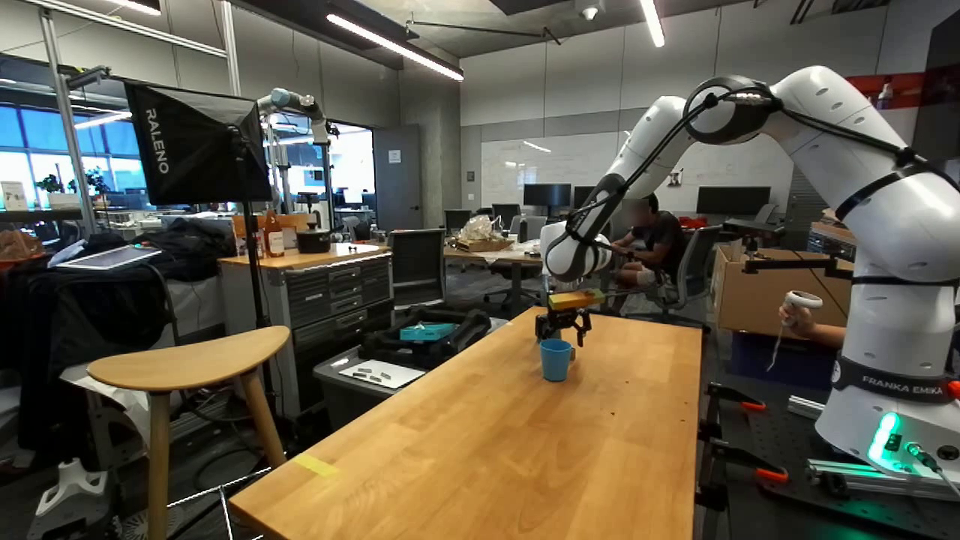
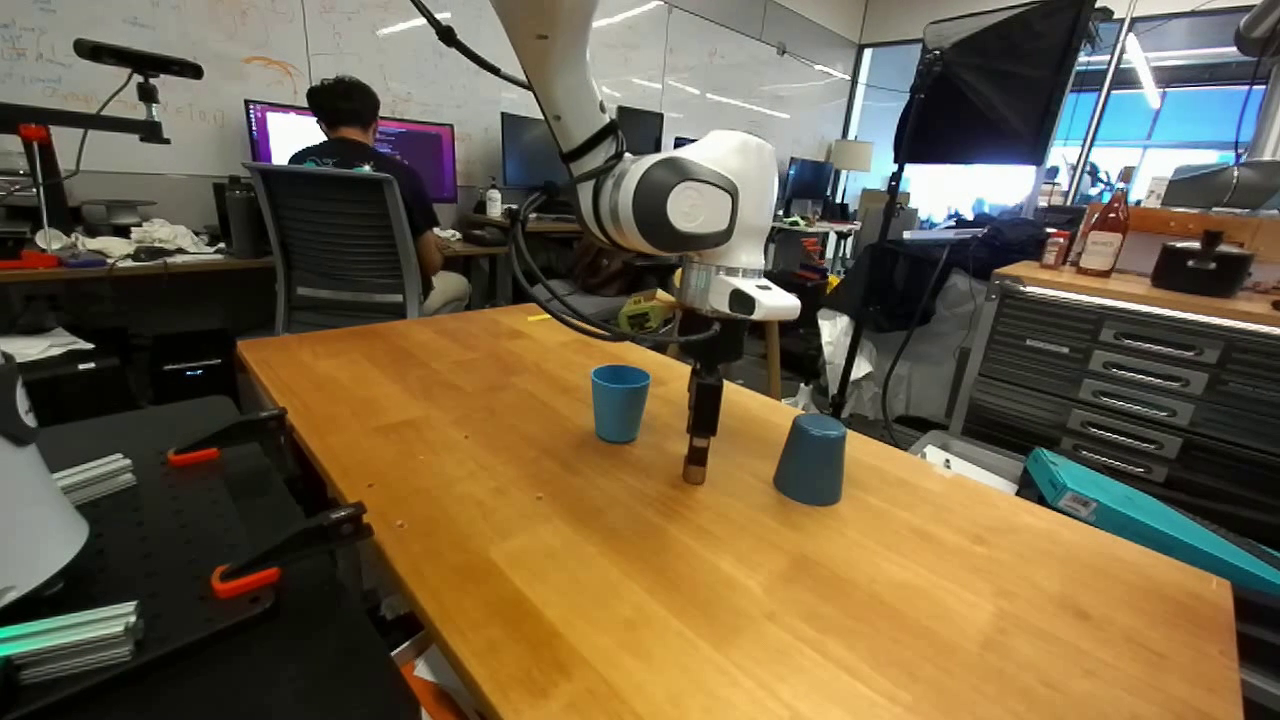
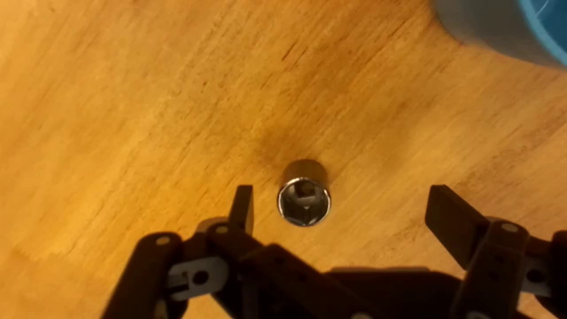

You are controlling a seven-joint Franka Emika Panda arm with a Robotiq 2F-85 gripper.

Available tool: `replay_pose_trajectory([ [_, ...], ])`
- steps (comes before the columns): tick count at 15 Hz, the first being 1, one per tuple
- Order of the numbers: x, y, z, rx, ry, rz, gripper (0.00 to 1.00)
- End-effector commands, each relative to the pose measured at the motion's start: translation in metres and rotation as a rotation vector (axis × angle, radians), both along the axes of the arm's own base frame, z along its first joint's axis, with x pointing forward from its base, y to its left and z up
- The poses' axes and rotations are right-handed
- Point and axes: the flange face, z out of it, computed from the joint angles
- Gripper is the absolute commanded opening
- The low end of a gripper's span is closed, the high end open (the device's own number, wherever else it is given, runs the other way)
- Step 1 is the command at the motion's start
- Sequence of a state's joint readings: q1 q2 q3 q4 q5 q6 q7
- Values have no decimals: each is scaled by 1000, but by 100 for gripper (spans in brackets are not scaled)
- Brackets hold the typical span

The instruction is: Pick up the silver metal block from the table and put it in the light blue cup.

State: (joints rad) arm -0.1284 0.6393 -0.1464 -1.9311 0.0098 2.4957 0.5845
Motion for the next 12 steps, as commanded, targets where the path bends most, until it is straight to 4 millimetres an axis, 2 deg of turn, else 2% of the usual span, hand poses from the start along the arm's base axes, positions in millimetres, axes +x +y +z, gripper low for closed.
replay_pose_trajectory([
  [1, 9, -8, -13, -16, -1, -34, 92],
  [2, 8, -10, -15, -20, 6, -38, 74],
  [8, 5, -18, -22, -21, 6, -52, 27],
  [10, 5, -18, -22, -9, 13, -58, 15],
  [12, 3, -17, -18, 17, 30, -55, 19],
])
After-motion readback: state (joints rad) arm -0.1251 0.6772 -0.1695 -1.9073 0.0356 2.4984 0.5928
